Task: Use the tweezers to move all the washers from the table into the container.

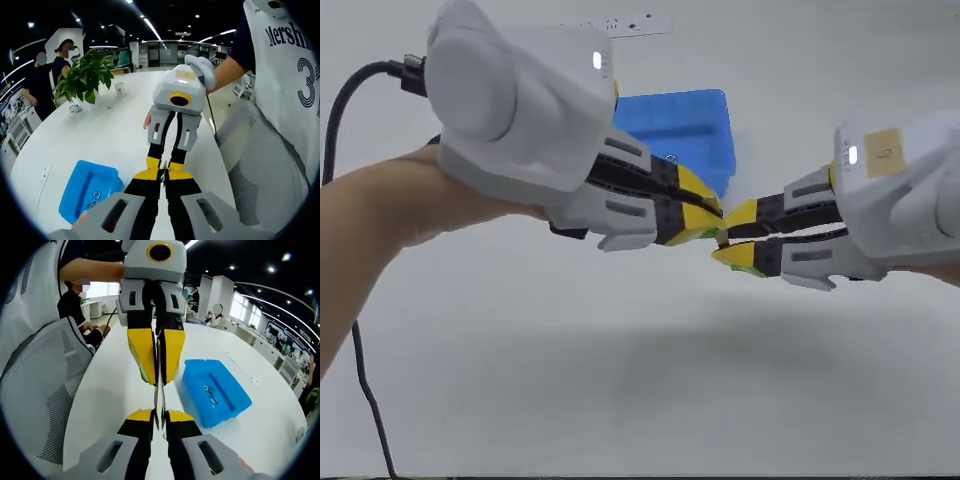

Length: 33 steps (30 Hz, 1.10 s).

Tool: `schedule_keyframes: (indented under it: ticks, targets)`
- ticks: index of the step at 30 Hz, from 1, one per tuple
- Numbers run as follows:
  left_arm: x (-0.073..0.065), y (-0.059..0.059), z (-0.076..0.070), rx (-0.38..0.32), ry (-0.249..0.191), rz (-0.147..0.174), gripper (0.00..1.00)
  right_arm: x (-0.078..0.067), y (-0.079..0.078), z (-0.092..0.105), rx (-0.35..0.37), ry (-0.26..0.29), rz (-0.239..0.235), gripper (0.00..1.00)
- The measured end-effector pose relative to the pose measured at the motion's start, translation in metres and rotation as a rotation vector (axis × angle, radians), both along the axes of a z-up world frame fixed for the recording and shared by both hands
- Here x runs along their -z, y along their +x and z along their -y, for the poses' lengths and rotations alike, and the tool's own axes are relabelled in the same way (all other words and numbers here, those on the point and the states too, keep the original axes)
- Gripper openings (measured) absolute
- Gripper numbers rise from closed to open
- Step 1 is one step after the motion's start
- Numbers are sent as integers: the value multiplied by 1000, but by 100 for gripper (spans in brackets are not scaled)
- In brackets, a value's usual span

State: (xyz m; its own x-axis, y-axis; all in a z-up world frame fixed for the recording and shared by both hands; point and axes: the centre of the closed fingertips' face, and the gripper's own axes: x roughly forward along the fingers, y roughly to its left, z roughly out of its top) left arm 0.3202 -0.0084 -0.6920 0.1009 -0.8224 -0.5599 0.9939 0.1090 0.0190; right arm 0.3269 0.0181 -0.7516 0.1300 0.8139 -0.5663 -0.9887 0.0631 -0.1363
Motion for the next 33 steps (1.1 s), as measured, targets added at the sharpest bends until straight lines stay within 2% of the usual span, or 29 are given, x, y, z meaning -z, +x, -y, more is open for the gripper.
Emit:
schedule_keyframes:
  ticks: [11, 15, 33]
  targets:
    - [16, 13, -2, -17, 18, -17, 7, 13, 10, 4, 43, -7, -17, 11]
    - [23, 15, -2, -19, 26, -35, 7, 19, 10, 6, 46, -12, -27, 11]
    - [32, 21, -5, -27, 46, -32, 7, 26, 15, 2, 62, 7, -60, 11]
